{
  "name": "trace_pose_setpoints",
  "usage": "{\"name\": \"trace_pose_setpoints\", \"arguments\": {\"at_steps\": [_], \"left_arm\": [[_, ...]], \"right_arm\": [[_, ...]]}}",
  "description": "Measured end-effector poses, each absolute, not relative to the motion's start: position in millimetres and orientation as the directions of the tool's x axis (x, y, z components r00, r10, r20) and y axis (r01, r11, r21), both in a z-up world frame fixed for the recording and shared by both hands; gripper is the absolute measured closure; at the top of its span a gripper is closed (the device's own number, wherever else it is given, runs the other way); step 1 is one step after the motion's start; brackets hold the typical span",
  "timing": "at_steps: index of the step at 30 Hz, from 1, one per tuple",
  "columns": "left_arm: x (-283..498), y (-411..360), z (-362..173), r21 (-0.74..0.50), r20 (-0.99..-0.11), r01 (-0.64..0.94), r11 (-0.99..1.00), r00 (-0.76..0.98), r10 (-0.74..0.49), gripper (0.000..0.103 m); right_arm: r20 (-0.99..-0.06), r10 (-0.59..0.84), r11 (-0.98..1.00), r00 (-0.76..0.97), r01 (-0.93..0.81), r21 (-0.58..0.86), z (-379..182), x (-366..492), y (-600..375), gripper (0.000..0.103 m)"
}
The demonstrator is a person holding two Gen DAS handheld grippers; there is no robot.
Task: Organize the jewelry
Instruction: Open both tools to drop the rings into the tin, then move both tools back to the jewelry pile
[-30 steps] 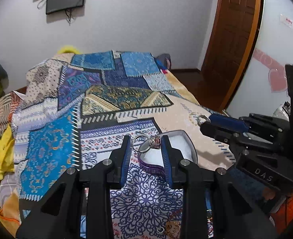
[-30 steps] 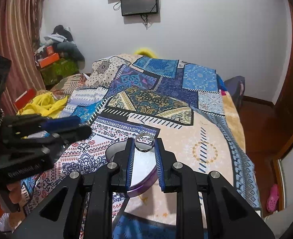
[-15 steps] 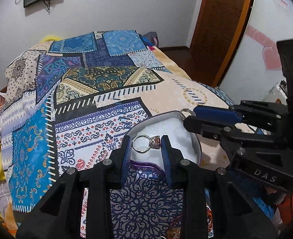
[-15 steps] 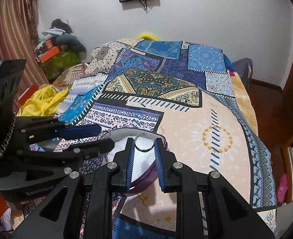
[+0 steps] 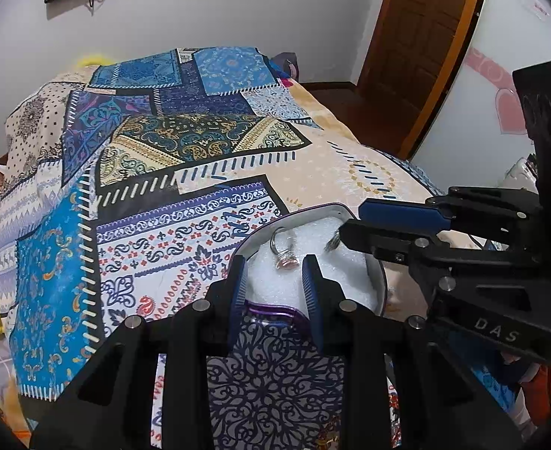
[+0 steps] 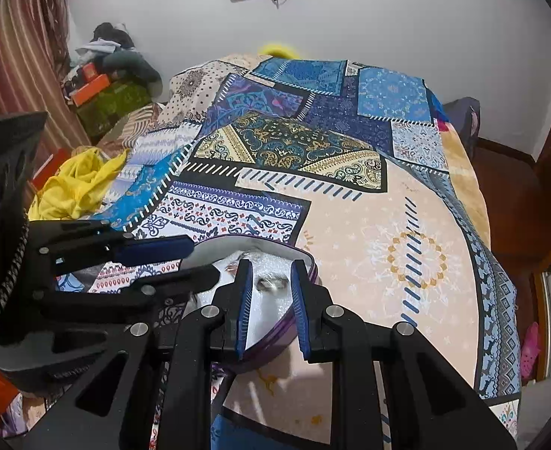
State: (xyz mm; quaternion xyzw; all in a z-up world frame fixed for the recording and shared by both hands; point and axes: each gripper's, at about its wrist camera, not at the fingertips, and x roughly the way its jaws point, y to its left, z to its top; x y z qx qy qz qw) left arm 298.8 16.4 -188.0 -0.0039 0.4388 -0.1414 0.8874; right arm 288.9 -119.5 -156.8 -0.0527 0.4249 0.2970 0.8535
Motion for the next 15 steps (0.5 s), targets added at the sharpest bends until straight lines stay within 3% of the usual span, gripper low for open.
{"name": "trace_pose_setpoints", "arguments": {"at_steps": [12, 15], "left_arm": [[260, 28, -147, -0.102, -0.735, 0.200, 0.975, 0.645, -0.209, 0.073], [245, 28, -135, -0.093, -0.719, 0.195, 0.976, 0.665, -0.201, 0.073]], "right_arm": [[-0.706, 0.446, 0.846, 0.550, -0.516, 0.134, -119, 260, -133, 0.084], [-0.684, 0.438, 0.854, 0.584, -0.507, 0.114, -107, 244, -136, 0.075]]}}
